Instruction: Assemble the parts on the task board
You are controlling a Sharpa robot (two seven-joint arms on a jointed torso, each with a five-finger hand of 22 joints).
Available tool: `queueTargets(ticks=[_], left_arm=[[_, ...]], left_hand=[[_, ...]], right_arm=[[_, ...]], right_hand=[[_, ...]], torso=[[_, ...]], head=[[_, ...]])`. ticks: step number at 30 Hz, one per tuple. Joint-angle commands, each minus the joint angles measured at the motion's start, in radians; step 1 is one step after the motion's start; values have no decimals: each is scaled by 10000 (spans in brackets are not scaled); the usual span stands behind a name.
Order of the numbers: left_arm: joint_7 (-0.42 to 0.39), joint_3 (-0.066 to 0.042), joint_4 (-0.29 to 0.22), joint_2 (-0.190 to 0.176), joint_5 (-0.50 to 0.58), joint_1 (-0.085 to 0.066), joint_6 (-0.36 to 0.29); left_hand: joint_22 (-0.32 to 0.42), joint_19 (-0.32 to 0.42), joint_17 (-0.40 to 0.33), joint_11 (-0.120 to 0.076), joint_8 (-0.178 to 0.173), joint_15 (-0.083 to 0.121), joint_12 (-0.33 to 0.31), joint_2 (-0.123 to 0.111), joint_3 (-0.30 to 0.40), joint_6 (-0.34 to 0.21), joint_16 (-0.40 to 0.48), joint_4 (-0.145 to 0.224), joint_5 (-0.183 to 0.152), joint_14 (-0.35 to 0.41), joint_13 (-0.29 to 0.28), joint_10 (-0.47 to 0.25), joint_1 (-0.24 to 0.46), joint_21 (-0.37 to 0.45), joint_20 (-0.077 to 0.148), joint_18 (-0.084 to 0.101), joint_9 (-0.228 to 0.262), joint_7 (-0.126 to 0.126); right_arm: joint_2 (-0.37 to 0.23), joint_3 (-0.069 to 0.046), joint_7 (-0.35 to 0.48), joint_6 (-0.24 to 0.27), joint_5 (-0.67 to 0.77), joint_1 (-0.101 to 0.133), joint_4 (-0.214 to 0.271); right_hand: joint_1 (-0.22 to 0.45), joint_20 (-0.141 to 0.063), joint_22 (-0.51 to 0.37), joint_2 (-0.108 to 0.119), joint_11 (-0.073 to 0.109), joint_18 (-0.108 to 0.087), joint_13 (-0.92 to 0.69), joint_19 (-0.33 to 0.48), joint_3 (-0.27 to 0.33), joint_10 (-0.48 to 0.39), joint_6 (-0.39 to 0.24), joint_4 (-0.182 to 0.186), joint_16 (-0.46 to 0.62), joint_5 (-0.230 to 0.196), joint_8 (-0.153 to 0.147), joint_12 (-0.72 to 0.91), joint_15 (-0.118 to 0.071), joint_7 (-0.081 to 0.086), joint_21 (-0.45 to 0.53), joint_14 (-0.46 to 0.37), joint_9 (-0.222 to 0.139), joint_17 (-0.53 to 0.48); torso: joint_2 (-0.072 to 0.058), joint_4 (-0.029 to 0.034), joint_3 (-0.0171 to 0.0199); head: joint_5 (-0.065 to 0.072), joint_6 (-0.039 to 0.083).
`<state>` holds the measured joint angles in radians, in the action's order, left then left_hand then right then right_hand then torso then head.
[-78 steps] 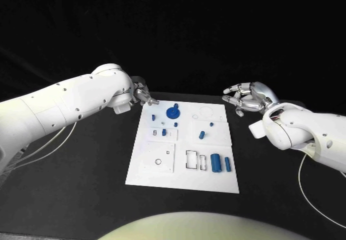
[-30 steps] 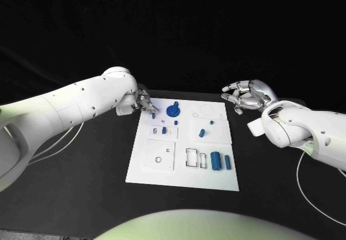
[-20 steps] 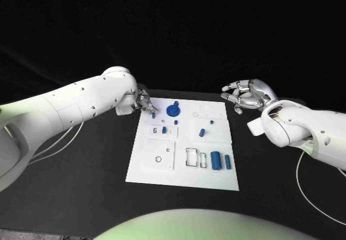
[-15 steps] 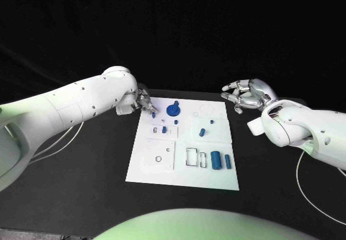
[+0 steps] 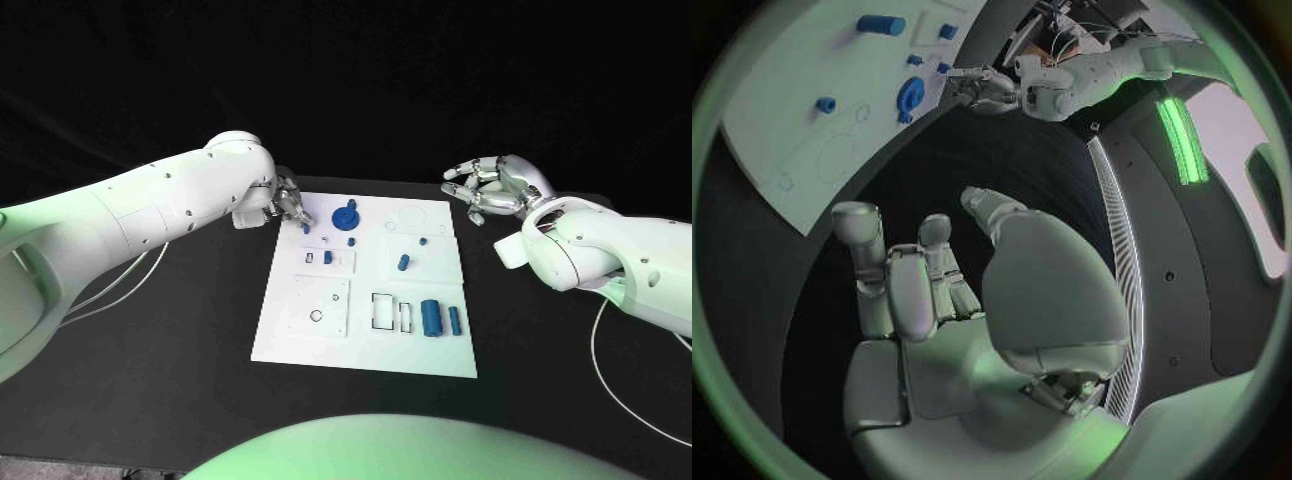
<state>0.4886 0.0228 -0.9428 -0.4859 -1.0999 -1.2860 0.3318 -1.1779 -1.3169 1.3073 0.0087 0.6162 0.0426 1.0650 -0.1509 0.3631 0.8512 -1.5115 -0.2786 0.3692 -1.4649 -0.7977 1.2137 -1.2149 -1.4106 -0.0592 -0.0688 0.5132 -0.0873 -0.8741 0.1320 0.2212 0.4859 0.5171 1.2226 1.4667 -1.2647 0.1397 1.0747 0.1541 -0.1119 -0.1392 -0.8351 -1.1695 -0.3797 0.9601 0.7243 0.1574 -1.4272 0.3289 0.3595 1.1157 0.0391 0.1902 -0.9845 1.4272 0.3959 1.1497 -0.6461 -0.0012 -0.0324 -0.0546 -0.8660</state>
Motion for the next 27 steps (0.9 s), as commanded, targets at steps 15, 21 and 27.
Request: queueTargets(ticks=[15, 21, 27], left_arm=[[-121, 21, 161, 104, 96, 23, 226], [-169, 28, 193, 106, 196, 24, 193], [-246, 29, 191, 80, 310, 25, 34]], left_hand=[[-34, -85, 1251, -18, 89, 102, 89, 146, 193, 92, -42, 31, -5, -716, -21, 95, -301, -35, 12, -145, -11, 41], [-58, -87, 1243, -44, 251, 141, 49, 398, 1353, -72, -41, 712, 31, -714, 72, 81, -1266, -42, 58, -144, 53, 40], [-131, -111, 1247, -2, 615, 99, 76, 247, 2848, -163, -47, 1353, 47, -716, 117, 171, -1119, -79, 21, -135, 269, -13]], right_arm=[[3, -1, 79, -103, 24, -5, 13], [10, -1, 78, -109, 24, -5, 3], [15, -1, 76, -113, 24, -5, -1]], right_hand=[[46, 0, 1, -6, 25, -21, 11, 56, -5, -60, -59, 62, 27, 47, 18, 30, -41, 36, 40, -14, -9, 10], [46, 0, 1, -6, 25, -21, 11, 56, -5, -60, -59, 62, 27, 47, 18, 30, -41, 36, 40, -14, -9, 10], [46, -2, 6, -17, 26, -21, 11, 49, -15, -45, -64, 76, 29, 56, 50, 57, -43, 35, 50, -14, -19, 4]], torso=[[2, 3, 3], [8, 6, 0], [18, 12, 8]], head=[[45, -66], [34, -66], [29, -66]])
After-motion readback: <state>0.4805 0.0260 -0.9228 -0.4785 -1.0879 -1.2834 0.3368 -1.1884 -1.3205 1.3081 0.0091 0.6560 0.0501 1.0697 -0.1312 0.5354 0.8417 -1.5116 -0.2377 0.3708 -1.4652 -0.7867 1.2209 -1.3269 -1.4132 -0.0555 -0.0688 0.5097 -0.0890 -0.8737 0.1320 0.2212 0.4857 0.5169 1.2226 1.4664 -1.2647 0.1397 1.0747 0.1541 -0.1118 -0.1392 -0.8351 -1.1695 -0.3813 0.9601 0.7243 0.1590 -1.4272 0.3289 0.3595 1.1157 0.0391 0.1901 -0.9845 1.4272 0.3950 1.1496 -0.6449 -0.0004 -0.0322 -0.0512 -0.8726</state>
